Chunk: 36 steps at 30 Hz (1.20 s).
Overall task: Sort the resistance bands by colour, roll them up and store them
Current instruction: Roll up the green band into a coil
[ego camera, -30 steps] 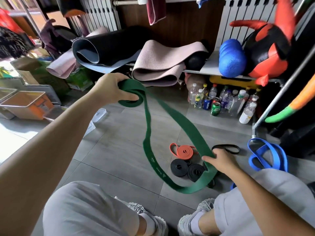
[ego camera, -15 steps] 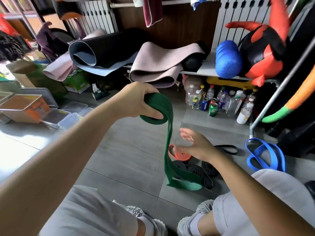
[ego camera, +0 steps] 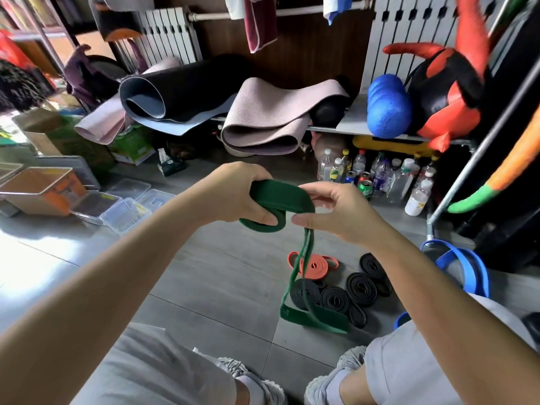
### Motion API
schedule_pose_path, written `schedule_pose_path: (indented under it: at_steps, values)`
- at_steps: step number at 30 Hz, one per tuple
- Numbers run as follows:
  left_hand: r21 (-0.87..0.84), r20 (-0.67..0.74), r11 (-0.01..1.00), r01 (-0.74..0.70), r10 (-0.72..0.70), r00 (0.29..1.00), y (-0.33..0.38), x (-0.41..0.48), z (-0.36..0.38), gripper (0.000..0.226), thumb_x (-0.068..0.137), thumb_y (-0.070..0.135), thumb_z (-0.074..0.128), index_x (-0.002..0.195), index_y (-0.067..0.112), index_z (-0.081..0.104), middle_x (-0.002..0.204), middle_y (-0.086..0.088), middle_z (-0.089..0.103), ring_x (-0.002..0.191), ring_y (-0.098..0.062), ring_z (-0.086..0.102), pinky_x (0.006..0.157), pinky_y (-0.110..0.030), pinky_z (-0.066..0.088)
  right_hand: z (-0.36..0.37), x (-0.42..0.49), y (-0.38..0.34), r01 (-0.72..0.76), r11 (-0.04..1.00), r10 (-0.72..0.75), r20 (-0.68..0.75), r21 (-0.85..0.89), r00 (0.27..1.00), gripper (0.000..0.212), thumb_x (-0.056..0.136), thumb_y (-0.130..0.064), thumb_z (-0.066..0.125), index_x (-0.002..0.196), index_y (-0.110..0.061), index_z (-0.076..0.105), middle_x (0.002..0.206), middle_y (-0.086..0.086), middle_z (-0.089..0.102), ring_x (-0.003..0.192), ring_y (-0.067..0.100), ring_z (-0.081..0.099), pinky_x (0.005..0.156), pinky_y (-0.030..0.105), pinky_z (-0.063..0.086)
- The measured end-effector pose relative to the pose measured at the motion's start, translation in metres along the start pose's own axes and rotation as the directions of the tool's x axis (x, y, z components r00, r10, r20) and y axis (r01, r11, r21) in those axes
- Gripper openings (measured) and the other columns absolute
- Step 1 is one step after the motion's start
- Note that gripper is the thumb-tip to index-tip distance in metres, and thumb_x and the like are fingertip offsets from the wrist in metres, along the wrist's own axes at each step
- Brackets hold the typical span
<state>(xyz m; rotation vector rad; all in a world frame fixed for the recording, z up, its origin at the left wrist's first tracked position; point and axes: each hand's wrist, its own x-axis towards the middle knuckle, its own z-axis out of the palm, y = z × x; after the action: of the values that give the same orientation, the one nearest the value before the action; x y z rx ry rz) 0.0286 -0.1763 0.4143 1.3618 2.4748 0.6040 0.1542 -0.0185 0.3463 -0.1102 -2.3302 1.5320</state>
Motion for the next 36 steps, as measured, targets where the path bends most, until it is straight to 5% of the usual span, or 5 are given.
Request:
schedule_pose_path:
  at_steps: [7,17,25,32,36]
  values:
    - [-0.303,-0.04,0.953,-0.016,0.004,0.999,0.0,-0.005,0.011,0.045,0.045,0.028,0.087,0.086,0.028,0.068,0.084,0.005,0.069,0.079,-0.018,0.066,0.073,-0.045,0.056,0.008,-0.009,0.004,-0.012,0.998,0.011,0.014,0.063,1.0,0.051,0.059,-0.036,0.078,0.107,-0.041,0.059,0.106,-0.012,0.068,0.101,0.007,0.064,0.099,0.034,0.047]
    - [-0.802,0.029,0.596,-0.028,0.085,0.996,-0.002,-0.016,0.029,0.046,0.068,0.012,0.071,0.112,0.017,0.06,0.1,-0.004,0.07,0.093,-0.021,0.067,0.073,-0.037,0.057,0.009,-0.024,0.01,-0.016,0.87,0.05,-0.055,0.493,0.997,0.048,0.055,0.0,0.072,0.1,-0.011,0.06,0.09,-0.004,0.074,0.085,0.011,0.07,0.072,0.021,0.054]
    - [-0.76,0.044,0.65,-0.022,0.086,0.995,-0.012,-0.022,0.022,0.035,0.07,0.013,0.07,0.104,0.02,0.062,0.099,0.0,0.07,0.092,-0.018,0.068,0.071,-0.032,0.056,0.011,-0.024,0.006,-0.076,0.92,0.078,0.01,0.385,0.997,0.048,0.053,-0.01,0.079,0.098,-0.015,0.062,0.091,-0.001,0.074,0.086,0.016,0.07,0.073,0.025,0.054]
    - [0.056,0.113,0.993,-0.103,0.096,0.989,0.007,-0.021,0.017,0.05,0.061,0.037,0.084,0.103,0.027,0.058,0.094,0.012,0.062,0.089,-0.009,0.056,0.07,-0.024,0.047,0.017,-0.024,-0.002,-0.102,0.986,0.097,0.04,0.131,0.994,0.048,0.059,-0.004,0.086,0.095,-0.028,0.065,0.094,-0.003,0.073,0.091,0.011,0.069,0.085,0.035,0.055]
    - [-0.165,-0.014,0.978,-0.125,0.124,0.992,0.009,-0.02,0.005,0.044,0.057,0.026,0.087,0.095,0.029,0.065,0.089,0.012,0.067,0.088,-0.007,0.062,0.074,-0.026,0.054,0.005,-0.024,-0.018,-0.024,0.983,0.028,-0.018,0.183,0.999,0.051,0.059,-0.012,0.087,0.102,-0.027,0.064,0.099,-0.007,0.072,0.095,0.011,0.068,0.085,0.028,0.053]
